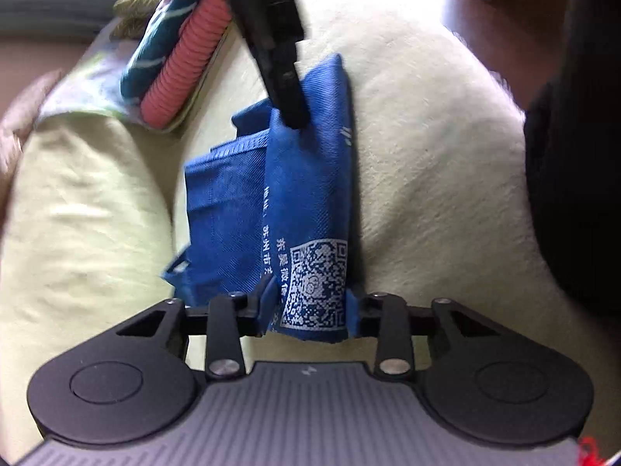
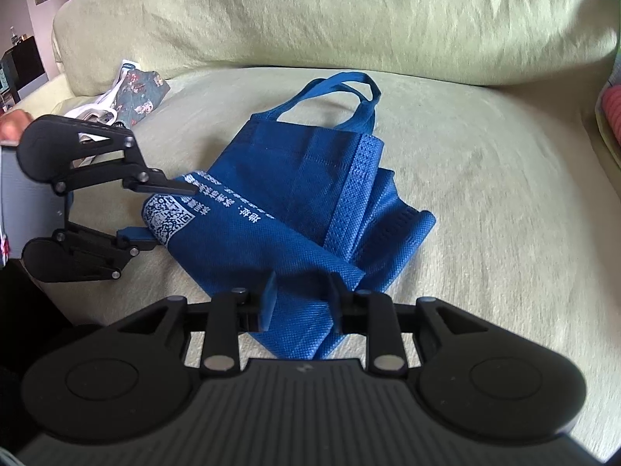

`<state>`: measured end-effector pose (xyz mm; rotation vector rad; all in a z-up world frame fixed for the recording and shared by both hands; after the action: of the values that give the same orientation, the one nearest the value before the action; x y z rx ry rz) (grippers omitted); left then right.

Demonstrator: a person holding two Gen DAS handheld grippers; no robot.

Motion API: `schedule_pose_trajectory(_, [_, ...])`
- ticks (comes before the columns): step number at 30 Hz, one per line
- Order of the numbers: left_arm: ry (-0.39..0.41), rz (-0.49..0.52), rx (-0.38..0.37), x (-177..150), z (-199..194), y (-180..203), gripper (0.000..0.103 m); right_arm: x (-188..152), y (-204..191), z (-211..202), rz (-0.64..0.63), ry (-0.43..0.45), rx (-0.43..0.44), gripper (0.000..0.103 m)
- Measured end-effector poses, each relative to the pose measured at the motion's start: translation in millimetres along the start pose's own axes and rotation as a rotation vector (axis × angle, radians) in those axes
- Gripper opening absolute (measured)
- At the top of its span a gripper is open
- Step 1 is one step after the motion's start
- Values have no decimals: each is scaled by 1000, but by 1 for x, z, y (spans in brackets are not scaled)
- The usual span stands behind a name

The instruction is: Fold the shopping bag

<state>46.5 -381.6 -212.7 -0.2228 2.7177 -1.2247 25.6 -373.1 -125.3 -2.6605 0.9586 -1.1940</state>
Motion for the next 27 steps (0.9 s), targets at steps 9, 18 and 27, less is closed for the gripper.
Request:
schedule_pose_trajectory(9, [12,-9,-83,-4,-2,-8,39,-21,-32,-25,-476,82,8,54])
schedule_pose_trajectory(18, [30,-48,-132,-11,-1,-17,40,-41,-31,9,-789,163,-105,49])
schedule_pose_trajectory(27, [80,-215,-259,-15,-17,-35,39,-23,-18,-3,-521,33,65,29])
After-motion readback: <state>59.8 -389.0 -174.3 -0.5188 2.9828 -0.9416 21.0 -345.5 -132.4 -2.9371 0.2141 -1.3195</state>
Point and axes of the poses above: each gripper's, at about its wrist camera, not at the fingertips, and z roughly the way its jaws point, y to its right, x to its top, the point moved 7 cm from there along z, roughly the way its jaws point, and after that the axes turned 14 degrees about z, right-handed, at the moved point
